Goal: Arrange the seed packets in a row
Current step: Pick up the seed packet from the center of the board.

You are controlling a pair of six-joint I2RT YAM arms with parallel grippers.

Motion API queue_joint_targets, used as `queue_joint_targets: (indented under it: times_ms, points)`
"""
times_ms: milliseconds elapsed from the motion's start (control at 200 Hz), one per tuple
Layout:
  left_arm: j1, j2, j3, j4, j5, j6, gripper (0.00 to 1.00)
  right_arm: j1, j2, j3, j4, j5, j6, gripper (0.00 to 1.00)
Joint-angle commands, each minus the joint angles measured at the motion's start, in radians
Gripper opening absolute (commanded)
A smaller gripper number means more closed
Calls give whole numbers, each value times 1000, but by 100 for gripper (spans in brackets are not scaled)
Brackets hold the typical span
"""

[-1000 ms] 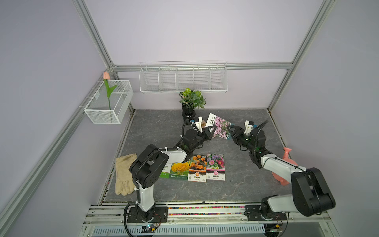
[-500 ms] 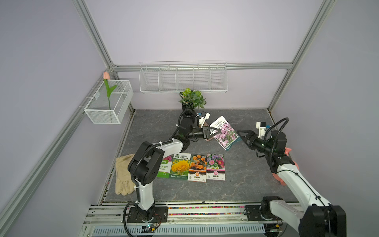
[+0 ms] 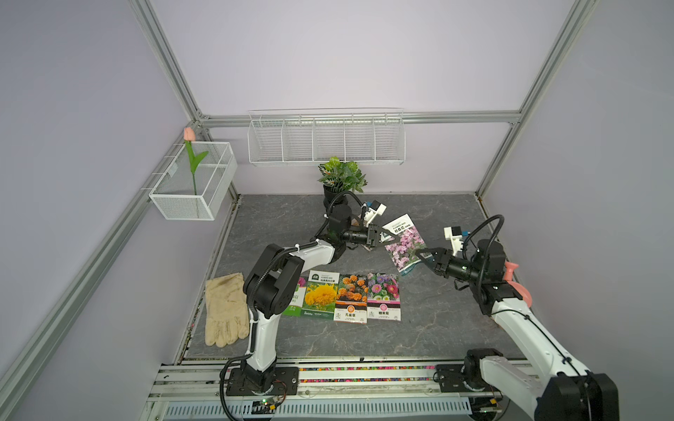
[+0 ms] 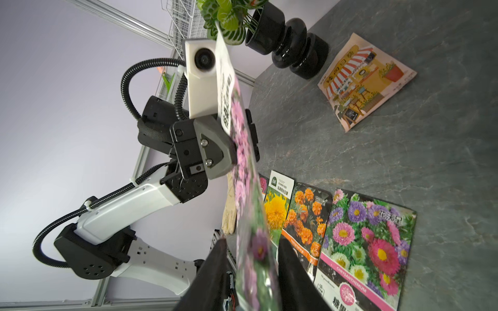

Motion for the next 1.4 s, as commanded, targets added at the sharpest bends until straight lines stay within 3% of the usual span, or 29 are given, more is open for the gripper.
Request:
queue_joint_targets:
  times_ms: [0, 40, 90, 190, 220, 285, 340, 425, 630, 910, 1120, 1350, 1395]
  points:
    - [13, 51, 58, 103, -3, -136, 0, 14, -45, -10, -117, -15, -64, 34]
    - [18, 64, 67, 157, 4, -184, 0, 14, -62, -14, -157, -4, -84, 28]
    - [23, 77, 74, 207, 9, -230, 0, 14, -92, -17, -215, 24, -117, 8]
    - [29, 86, 77, 228, 14, -250, 0, 15, -146, -13, -298, 58, -156, 7]
    - [29, 87, 75, 227, 19, -249, 0, 14, -157, -8, -323, 67, -167, 18]
    - [30, 87, 73, 230, 30, -252, 0, 9, -174, 7, -380, 95, -186, 60]
    - [28, 82, 67, 246, 45, -261, 0, 2, -180, 18, -399, 114, -195, 79]
    - [27, 74, 48, 268, 65, -267, 0, -9, -171, 28, -375, 113, -190, 87]
    - [-10, 68, -3, 287, 113, -268, 0, -26, -77, 46, -216, 92, -134, 88]
    - [-43, 78, -44, 316, 151, -264, 0, -34, 0, 112, -122, 33, -106, 79]
    - [-47, 83, -19, 266, 155, -231, 0, -33, 25, 96, -97, -8, -84, 44]
    - [-48, 91, 37, 241, 151, -234, 0, -13, 53, 111, -213, 16, -150, 36]
    - [-47, 92, 49, 231, 148, -230, 0, -11, 48, 108, -212, 23, -150, 29]
